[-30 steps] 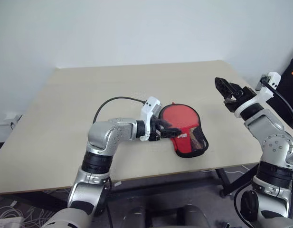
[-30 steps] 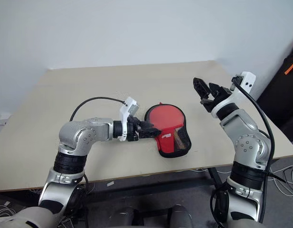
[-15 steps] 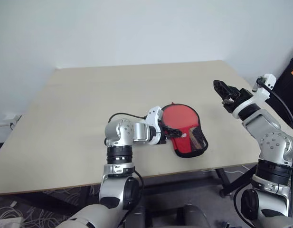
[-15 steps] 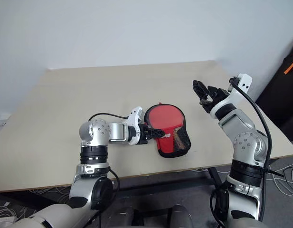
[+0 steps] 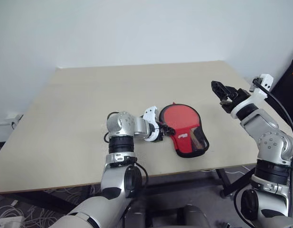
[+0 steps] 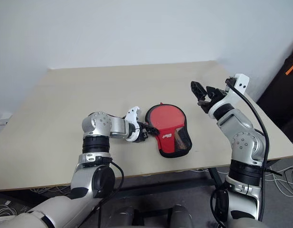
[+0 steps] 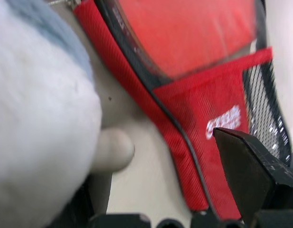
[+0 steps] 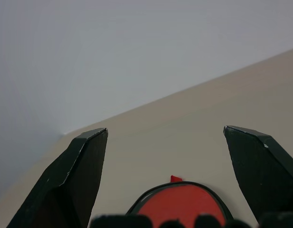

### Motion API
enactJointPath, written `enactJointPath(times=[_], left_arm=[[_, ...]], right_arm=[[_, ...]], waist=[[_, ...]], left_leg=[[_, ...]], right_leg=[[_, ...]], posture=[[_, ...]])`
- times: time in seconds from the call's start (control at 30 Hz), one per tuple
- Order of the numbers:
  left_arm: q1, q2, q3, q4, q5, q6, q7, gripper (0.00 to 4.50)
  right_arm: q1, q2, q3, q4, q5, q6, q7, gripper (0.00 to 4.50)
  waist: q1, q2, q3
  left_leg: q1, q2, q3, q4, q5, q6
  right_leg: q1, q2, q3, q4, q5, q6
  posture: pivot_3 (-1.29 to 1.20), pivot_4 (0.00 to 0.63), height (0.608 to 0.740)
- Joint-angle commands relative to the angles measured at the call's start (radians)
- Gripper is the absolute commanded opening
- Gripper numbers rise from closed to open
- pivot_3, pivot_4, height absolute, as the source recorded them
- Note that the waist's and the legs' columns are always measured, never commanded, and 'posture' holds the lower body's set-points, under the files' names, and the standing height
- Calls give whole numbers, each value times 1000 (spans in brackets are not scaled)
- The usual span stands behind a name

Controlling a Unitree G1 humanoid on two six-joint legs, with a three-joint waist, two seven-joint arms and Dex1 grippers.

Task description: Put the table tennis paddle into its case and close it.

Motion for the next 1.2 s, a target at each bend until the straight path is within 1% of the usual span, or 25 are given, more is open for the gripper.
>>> enactJointPath(times=[0.03,0.2,0.33,0.57,0.8,0.87,0.97,1.13,1.2], left_arm=[[-67,-100,31,116,-34,-99,27,3479],[-93,-125,53,207,-99,-157,36,3479],[-91,-134,41,217,-146,-162,33,3479],[-83,-137,18,239,-219,-160,12,3479],[-48,-149,-17,258,-222,-198,54,3479],[-43,-140,-59,260,-220,-198,16,3479],[-46,-136,-65,265,-234,-186,8,2863],[-44,-126,-72,263,-243,-188,11,1178],[-41,-116,-84,258,-245,-173,7,1178]], right_arm=[[-25,-20,-7,-19,-5,-25,1,4247],[-30,-19,2,-8,-12,-29,3,4247],[-38,-20,13,4,-20,-34,11,4247],[-58,-16,28,42,-34,-51,25,4247],[-57,-14,35,49,-39,-59,24,4247],[-49,-13,33,44,-38,-59,21,4247],[-42,-12,25,40,-34,-60,16,4247],[-43,-9,21,48,-38,-69,9,4247],[-40,-7,22,45,-38,-70,7,4247]], waist=[[3,0,0],[20,0,0],[27,0,0],[20,0,0],[21,0,0],[21,0,0],[21,0,0],[21,0,0],[21,0,0]], left_leg=[[0,0,0,0,0,0],[0,0,0,1,0,1],[0,-1,0,2,-1,2],[-4,-1,0,4,-1,3],[-4,-1,0,4,-1,3],[-4,-1,0,4,-1,3],[-4,-1,0,4,-1,3],[-4,-1,0,4,-1,3],[-4,-1,0,4,-1,3]], right_leg=[[0,0,0,0,0,0],[1,-1,0,0,0,0],[1,-2,0,0,1,1],[-2,-1,0,0,1,2],[-2,0,0,-1,1,2],[-2,0,0,-1,1,2],[-2,-1,0,-1,1,2],[-2,0,0,-1,1,2],[-2,0,0,-1,1,2]], posture=[[0,0,724],[0,0,724],[0,0,724],[0,0,724],[0,0,724],[0,0,724],[0,0,724],[0,0,724],[0,0,724]])
